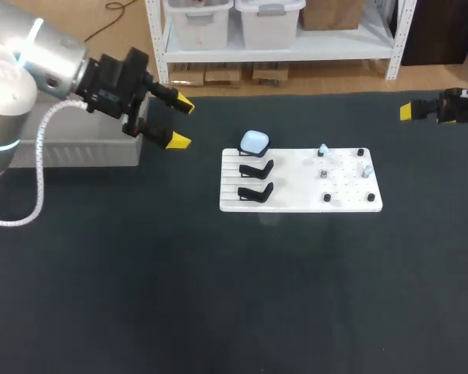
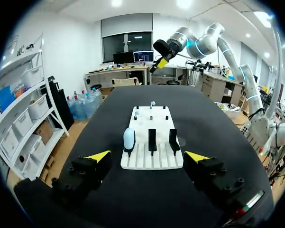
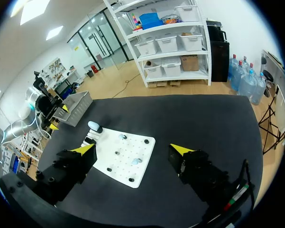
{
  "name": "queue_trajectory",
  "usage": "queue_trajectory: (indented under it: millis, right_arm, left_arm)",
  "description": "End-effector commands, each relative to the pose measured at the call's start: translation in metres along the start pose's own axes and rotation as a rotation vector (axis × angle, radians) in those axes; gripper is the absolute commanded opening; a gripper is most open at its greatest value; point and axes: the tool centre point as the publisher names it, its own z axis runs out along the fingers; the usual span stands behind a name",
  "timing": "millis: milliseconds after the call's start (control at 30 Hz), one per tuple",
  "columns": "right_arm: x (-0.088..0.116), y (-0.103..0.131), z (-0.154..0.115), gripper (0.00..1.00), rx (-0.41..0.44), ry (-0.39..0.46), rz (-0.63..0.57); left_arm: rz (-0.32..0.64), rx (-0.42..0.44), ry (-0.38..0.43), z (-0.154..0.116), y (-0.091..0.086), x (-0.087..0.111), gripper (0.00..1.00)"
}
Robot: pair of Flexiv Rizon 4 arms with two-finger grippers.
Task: Pick up each earbud case from the left stands, insert the matching earbuds, close the lid, and place the case in the box.
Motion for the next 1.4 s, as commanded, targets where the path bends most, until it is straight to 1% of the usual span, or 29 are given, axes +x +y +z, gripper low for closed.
queue_trajectory:
  millis: [33, 200, 400, 500, 567, 600, 633, 667, 700, 800, 867, 967, 1033, 1167, 1333, 1400]
  right_arm:
    - [0.0, 0.0, 0.0, 1.0, 0.002, 0.0, 0.0]
    - [0.0, 0.0, 0.0, 1.0, 0.002, 0.0, 0.0]
    - [0.0, 0.0, 0.0, 1.0, 0.002, 0.0, 0.0]
    - [0.0, 0.0, 0.0, 1.0, 0.002, 0.0, 0.0]
    - [0.0, 0.0, 0.0, 1.0, 0.002, 0.0, 0.0]
    - [0.0, 0.0, 0.0, 1.0, 0.002, 0.0, 0.0]
    - [0.0, 0.0, 0.0, 1.0, 0.002, 0.0, 0.0]
    - [0.0, 0.0, 0.0, 1.0, 0.002, 0.0, 0.0]
    - [0.0, 0.0, 0.0, 1.0, 0.002, 0.0, 0.0]
    - [0.0, 0.0, 0.0, 1.0, 0.002, 0.0, 0.0]
    - [0.0, 0.0, 0.0, 1.0, 0.002, 0.0, 0.0]
    - [0.0, 0.0, 0.0, 1.0, 0.002, 0.0, 0.0]
    - [0.0, 0.0, 0.0, 1.0, 0.002, 0.0, 0.0]
    - [0.0, 0.0, 0.0, 1.0, 0.002, 0.0, 0.0]
    - [0.0, 0.0, 0.0, 1.0, 0.002, 0.0, 0.0]
    - [0.0, 0.0, 0.0, 1.0, 0.002, 0.0, 0.0]
  left_arm:
    - [0.001, 0.046, -0.007, 0.017, 0.017, 0.002, 1.0]
    - [0.002, 0.065, -0.016, 0.031, 0.026, 0.005, 1.0]
    - [-0.002, 0.066, -0.028, 0.047, 0.034, 0.008, 1.0]
    - [-0.003, 0.067, -0.039, 0.054, 0.036, 0.009, 0.93]
    - [-0.002, 0.071, -0.046, 0.059, 0.036, 0.01, 0.86]
    - [-0.004, 0.082, -0.051, 0.062, 0.035, 0.011, 0.82]
    - [-0.005, 0.085, -0.051, 0.066, 0.035, 0.012, 0.75]
    - [-0.001, 0.09, -0.052, 0.071, 0.033, 0.013, 0.71]
    - [0.005, 0.092, -0.051, 0.074, 0.031, 0.013, 0.71]
    - [0.013, 0.087, -0.056, 0.084, 0.029, 0.015, 0.77]
    - [0.01, 0.079, -0.062, 0.089, 0.029, 0.017, 0.85]
    - [-0.001, 0.064, -0.071, 0.094, 0.032, 0.02, 0.82]
    - [-0.004, 0.052, -0.077, 0.096, 0.036, 0.02, 0.76]
    - [-0.008, 0.048, -0.083, 0.1, 0.039, 0.021, 0.75]
    - [-0.008, 0.054, -0.09, 0.105, 0.038, 0.019, 0.67]
    - [-0.007, 0.055, -0.092, 0.109, 0.037, 0.019, 0.66]
